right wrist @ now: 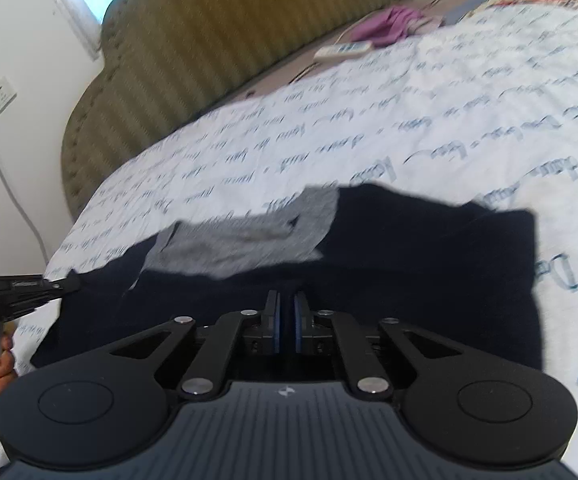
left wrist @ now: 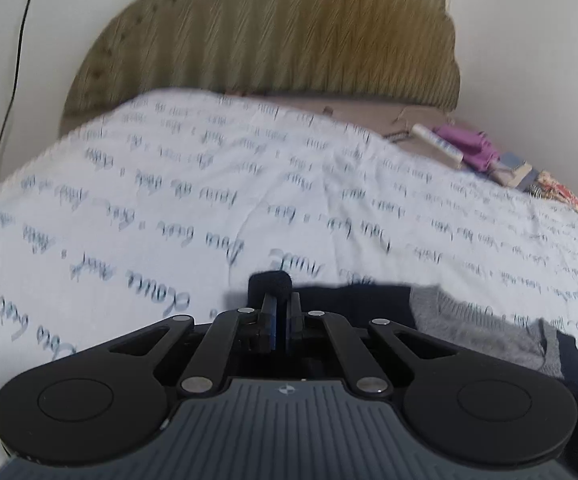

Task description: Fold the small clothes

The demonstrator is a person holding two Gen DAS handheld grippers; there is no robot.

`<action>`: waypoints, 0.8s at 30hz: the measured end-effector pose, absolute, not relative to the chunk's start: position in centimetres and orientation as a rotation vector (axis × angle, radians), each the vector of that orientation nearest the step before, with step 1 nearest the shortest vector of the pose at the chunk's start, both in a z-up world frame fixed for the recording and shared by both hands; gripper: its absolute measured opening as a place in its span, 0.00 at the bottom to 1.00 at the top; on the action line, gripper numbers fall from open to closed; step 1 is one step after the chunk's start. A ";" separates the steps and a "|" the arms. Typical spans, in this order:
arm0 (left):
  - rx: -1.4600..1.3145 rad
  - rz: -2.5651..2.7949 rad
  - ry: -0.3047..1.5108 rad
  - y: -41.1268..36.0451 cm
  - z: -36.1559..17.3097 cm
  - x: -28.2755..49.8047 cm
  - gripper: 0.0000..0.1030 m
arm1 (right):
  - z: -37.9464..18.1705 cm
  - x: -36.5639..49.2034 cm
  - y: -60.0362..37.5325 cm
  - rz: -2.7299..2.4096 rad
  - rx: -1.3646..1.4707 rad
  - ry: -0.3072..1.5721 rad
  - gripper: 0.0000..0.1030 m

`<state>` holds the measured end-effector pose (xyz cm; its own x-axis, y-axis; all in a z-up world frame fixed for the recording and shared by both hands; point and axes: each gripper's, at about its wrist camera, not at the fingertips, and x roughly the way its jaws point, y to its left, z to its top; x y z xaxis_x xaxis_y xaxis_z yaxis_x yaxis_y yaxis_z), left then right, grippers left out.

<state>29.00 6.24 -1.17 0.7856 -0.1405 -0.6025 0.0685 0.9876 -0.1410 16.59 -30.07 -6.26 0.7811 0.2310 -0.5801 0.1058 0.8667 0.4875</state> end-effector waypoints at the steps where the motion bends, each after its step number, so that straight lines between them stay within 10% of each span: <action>1: -0.105 -0.107 0.642 6.0 -1.0 29.2 0.02 | -6.0 16.4 -30.1 0.049 0.504 0.661 0.03; 5: -0.042 -0.070 0.703 5.2 -2.3 31.2 0.05 | -5.8 16.6 -30.0 -0.019 0.432 0.654 0.03; 10: 0.030 0.025 0.695 5.9 -2.2 29.9 0.60 | -5.2 15.5 -31.2 0.004 0.495 0.646 0.09; 15: 0.111 0.047 0.634 6.0 -0.3 26.5 0.74 | -6.1 16.0 -31.3 0.147 0.615 0.731 0.60; 18: 0.130 -0.011 0.624 5.0 0.0 24.1 0.85 | -6.6 16.8 -29.7 0.201 0.593 0.753 0.52; 21: 0.205 -0.049 0.610 3.2 -0.3 22.4 0.87 | -6.8 17.7 -28.2 0.155 0.516 0.762 0.11; 24: 0.257 -0.061 0.589 2.0 -0.7 21.3 0.88 | -6.0 17.5 -28.4 0.126 0.499 0.699 0.07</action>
